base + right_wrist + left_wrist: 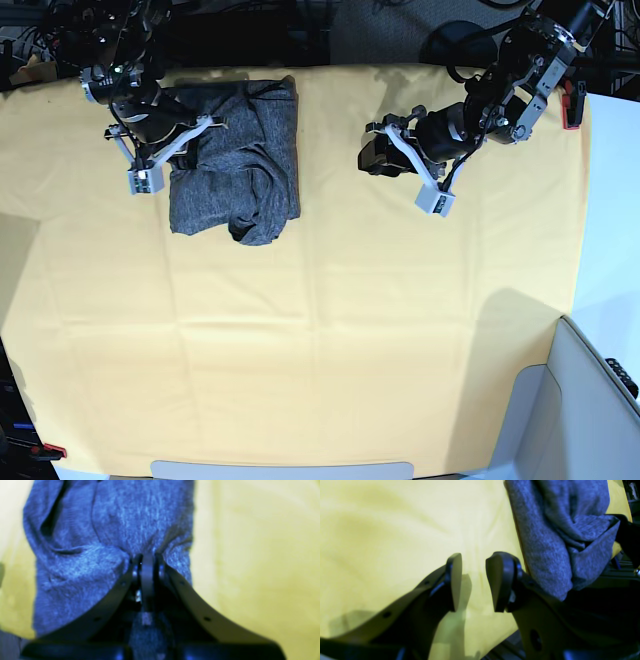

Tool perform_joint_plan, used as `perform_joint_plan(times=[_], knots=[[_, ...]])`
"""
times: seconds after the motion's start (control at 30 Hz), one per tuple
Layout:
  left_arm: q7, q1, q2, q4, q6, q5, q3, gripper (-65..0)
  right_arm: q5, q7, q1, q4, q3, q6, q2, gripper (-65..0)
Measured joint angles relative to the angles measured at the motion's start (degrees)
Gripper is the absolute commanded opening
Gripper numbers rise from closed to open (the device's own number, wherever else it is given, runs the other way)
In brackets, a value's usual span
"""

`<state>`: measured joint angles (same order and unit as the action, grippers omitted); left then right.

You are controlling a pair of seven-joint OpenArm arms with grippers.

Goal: Fold the T-shirt properly
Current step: 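Release and move the right gripper to the bundle's side edge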

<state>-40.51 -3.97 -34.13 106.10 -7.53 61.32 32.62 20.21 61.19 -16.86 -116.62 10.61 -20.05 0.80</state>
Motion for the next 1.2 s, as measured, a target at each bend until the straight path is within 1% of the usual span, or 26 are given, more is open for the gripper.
perform_joint_plan(times=[0.2, 0.3, 0.4, 0.6, 0.8, 0.83, 0.9, 0.97, 1.03, 1.1, 1.2], knots=[[0.0, 0.0, 0.0, 0.0, 0.0, 0.0, 0.0, -44.4, 0.5, -0.2, -1.1, 0.0, -9.6, 0.2, -0.3, -65.0], [-0.1, 0.0, 0.0, 0.0, 0.0, 0.0, 0.0, -44.4, 0.7, -0.3, -1.6, 0.0, -11.2, 0.2, -0.5, -65.0], [0.0, 0.0, 0.0, 0.0, 0.0, 0.0, 0.0, -44.4, 0.7, -0.3, -2.1, 0.0, -10.3, 0.2, -0.7, -65.0], [0.0, 0.0, 0.0, 0.0, 0.0, 0.0, 0.0, -44.4, 0.7, -0.2, -2.5, 0.0, -5.3, 0.2, -3.4, -65.0], [0.0, 0.0, 0.0, 0.0, 0.0, 0.0, 0.0, -44.4, 1.0, -0.3, -3.3, 0.0, -1.8, 0.2, -3.4, -65.0], [0.0, 0.0, 0.0, 0.0, 0.0, 0.0, 0.0, -44.4, 0.9, -0.3, -3.3, 0.0, -1.7, 0.2, -3.4, -63.9], [0.0, 0.1, 0.0, 0.0, 0.0, 0.0, 0.0, -44.4, 1.1, -0.3, -3.3, 0.0, -1.3, 0.2, -3.2, -58.5], [0.0, 0.2, 0.0, 0.0, 0.0, 0.0, 0.0, -44.4, 3.5, -0.2, -3.3, 0.0, -1.2, 0.2, -3.2, -51.4], [0.0, 0.2, 0.0, 0.0, 0.0, 0.0, 0.0, -44.4, 7.3, 0.0, -3.1, 0.0, -1.2, 0.2, -3.4, -45.5], [0.0, 0.2, 0.0, 0.0, 0.0, 0.0, 0.0, -44.4, 10.1, 0.3, -2.4, 0.0, -1.2, 0.2, -4.5, -41.9], [0.0, 0.1, 0.0, 0.0, 0.0, 0.0, 0.0, -44.4, 15.3, 0.2, 0.1, -0.1, -0.5, 0.2, -7.3, -41.5]])
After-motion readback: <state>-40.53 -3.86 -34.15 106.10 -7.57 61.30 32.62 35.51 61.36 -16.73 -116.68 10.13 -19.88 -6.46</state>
